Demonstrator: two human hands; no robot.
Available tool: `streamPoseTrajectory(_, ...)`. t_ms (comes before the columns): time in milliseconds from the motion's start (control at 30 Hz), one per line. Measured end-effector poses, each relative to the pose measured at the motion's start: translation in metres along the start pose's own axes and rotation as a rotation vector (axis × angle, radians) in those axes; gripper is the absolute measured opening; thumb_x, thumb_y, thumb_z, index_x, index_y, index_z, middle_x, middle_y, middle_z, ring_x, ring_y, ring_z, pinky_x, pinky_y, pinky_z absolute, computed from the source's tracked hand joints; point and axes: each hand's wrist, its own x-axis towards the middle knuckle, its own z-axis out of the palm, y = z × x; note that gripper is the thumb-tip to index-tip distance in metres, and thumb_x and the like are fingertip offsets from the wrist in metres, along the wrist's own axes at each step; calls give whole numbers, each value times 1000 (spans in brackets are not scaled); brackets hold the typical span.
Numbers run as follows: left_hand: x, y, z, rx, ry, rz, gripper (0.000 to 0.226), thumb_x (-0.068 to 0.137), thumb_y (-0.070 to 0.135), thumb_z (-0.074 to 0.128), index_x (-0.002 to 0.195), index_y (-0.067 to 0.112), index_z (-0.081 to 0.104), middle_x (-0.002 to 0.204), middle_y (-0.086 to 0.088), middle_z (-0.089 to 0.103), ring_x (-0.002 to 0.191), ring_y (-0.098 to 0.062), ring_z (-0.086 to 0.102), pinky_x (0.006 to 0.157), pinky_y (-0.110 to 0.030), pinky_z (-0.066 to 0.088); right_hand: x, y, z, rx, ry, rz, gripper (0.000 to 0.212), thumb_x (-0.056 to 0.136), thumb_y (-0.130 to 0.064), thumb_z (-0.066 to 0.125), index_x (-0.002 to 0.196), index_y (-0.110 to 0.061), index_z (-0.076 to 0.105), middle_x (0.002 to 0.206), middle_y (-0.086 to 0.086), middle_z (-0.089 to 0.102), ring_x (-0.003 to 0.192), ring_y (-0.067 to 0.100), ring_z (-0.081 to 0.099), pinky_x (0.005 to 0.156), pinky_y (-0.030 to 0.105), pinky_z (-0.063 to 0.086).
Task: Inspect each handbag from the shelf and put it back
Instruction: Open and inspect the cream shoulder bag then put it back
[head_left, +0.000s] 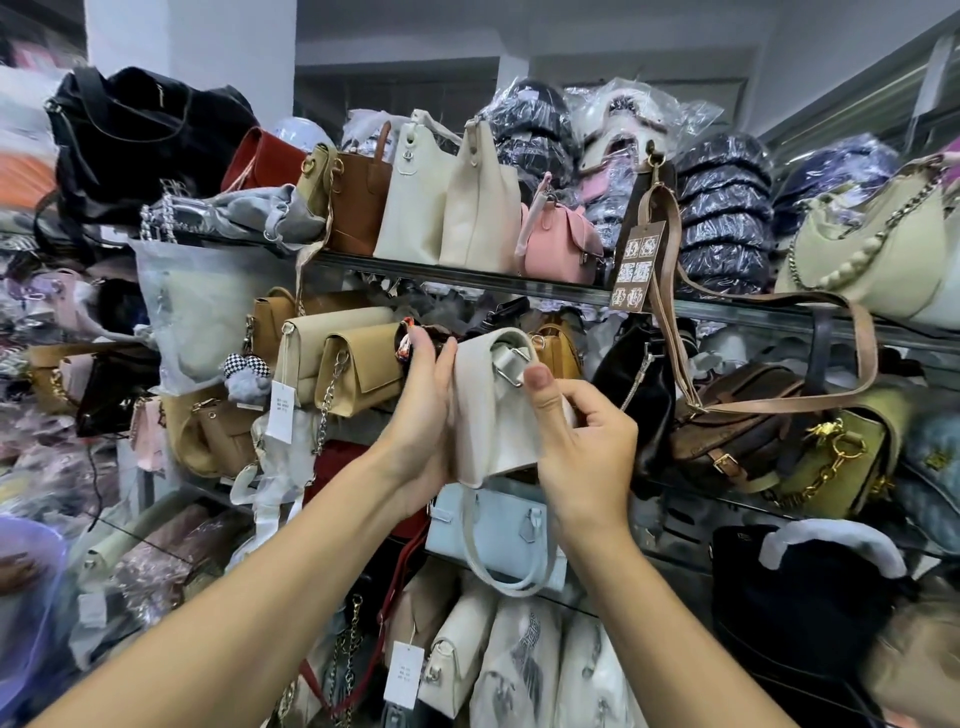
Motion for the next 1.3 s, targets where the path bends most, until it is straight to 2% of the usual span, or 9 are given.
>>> streamPoseTrajectory(67, 4, 3, -5, -53, 24, 41, 81, 91, 81, 9, 154, 38, 35, 127, 3, 71, 113, -16, 69, 96, -37, 52, -2, -5, 1, 53, -38, 26, 23, 79, -46, 71, 77, -24, 76, 73, -14, 65, 67, -4, 58, 68, 11, 41)
streamPoseTrajectory(167, 7, 5, -13, -83, 31, 60, 92, 86, 87, 12, 151, 31, 43, 129, -9, 70, 119, -28, 67, 111, -49, 44, -6, -8, 2, 55, -124, 28, 21, 76, -46, 73, 81, -26, 79, 87, 0, 74, 75, -4, 64, 72, 13, 46)
streamPoseTrajectory(367, 9, 0, -23, -162, 11, 28, 99, 82, 92, 15, 139, 24, 60, 127, -17, 69, 123, -36, 63, 112, -54, 43, -6, -4, 0, 35, -165, 14, 33, 74, -61, 71, 76, -29, 80, 86, -1, 78, 90, 9, 71, 79, 20, 52)
streamPoseTrajectory(567, 6, -1, -24, -124, 41, 23, 101, 76, 96, 24, 143, 28, 57, 133, -15, 66, 121, -34, 65, 111, -55, 44, -7, 6, 0, 83, -164, 117, 57, 70, -77, 73, 79, -22, 82, 91, 0, 78, 89, 10, 69, 80, 22, 52)
streamPoseTrajectory(700, 5, 1, -24, -53, 92, 56, 91, 86, 88, 18, 143, 29, 56, 124, -8, 72, 114, -27, 69, 102, -47, 52, -6, 7, -3, 121, -187, 205, 54, 80, -55, 70, 91, -2, 80, 72, -13, 68, 70, 1, 58, 72, 23, 45)
streamPoseTrajectory(833, 1, 0, -19, 34, 133, 80, 83, 94, 78, 9, 142, 30, 56, 74, 16, 76, 73, 5, 72, 60, -18, 57, -8, 2, -6, 144, -193, 274, 30, 83, -42, 65, 67, -16, 69, 52, -16, 54, 49, -2, 45, 53, 10, 36)
streamPoseTrajectory(933, -4, 1, -15, 64, 144, 106, 83, 96, 74, 7, 141, 26, 57, 68, 20, 73, 60, 15, 65, 50, -10, 51, -9, 2, -8, 179, -182, 316, 29, 85, -37, 63, 62, -19, 64, 47, -16, 51, 43, -3, 43, 46, 8, 34)
streamPoseTrajectory(1133, -2, -4, -16, 38, 121, 174, 85, 94, 77, 10, 137, 26, 62, 95, 17, 78, 99, -5, 73, 82, -25, 57, -12, 5, -11, 201, -216, 288, 27, 89, -33, 62, 75, -12, 69, 48, -18, 53, 45, -4, 48, 49, 7, 37)
streamPoseTrajectory(1300, -6, -3, -15, 14, 113, 215, 85, 94, 76, 11, 136, 23, 62, 104, 7, 78, 101, -8, 73, 85, -29, 55, -15, 10, -14, 161, -237, 209, 38, 86, -39, 66, 89, -3, 76, 55, -19, 59, 52, -5, 54, 52, 7, 40)
